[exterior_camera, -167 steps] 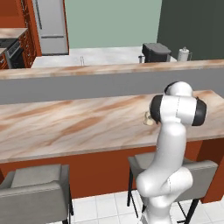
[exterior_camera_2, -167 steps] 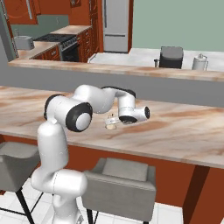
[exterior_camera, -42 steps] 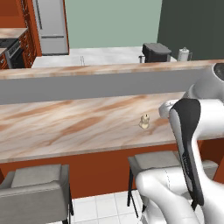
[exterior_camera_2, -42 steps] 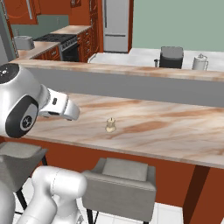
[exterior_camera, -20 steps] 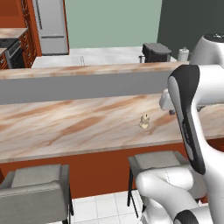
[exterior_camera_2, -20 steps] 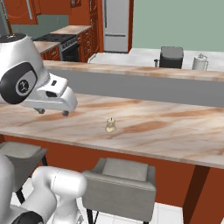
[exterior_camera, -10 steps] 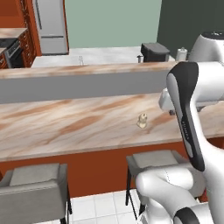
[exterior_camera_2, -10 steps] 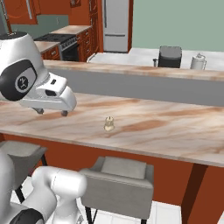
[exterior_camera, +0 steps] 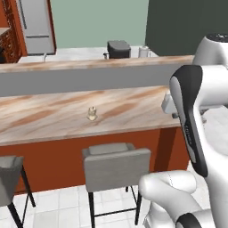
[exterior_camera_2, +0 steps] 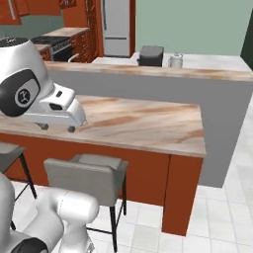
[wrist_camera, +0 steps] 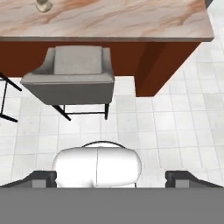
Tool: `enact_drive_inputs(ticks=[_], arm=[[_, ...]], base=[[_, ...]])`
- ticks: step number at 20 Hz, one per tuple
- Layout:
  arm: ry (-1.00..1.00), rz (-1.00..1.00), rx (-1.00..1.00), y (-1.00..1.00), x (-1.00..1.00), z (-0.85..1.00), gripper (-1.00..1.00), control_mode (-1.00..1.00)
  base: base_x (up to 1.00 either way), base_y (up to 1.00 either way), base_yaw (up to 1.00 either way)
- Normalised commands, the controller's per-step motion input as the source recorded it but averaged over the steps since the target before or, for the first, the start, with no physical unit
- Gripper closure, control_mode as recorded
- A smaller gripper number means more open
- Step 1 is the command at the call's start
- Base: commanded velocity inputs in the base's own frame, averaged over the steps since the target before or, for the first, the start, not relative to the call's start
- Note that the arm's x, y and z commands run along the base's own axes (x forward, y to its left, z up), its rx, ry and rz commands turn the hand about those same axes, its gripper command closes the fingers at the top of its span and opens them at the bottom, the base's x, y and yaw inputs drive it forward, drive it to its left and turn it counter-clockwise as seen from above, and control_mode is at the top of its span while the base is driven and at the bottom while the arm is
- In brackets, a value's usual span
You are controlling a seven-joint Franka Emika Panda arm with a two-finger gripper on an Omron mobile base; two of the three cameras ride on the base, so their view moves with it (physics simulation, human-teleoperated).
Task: Get the candle and the beer from the cabinet and move them to the dining counter.
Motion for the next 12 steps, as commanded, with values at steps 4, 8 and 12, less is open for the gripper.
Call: enact_drive_inputs(ticks=[4,8,12], arm=[[0.0,0.0,0.0,0.0,0.0,0.0,-1.0,1.0],[0.0,0.0,0.0,0.0,0.0,0.0,-1.0,1.0],[0.0,0.0,0.0,0.0,0.0,0.0,-1.0,1.0]], base=[[-0.25,-1.0,-0.17],[-0.2,-1.0,-0.13],[-0.04,-1.0,-0.14]])
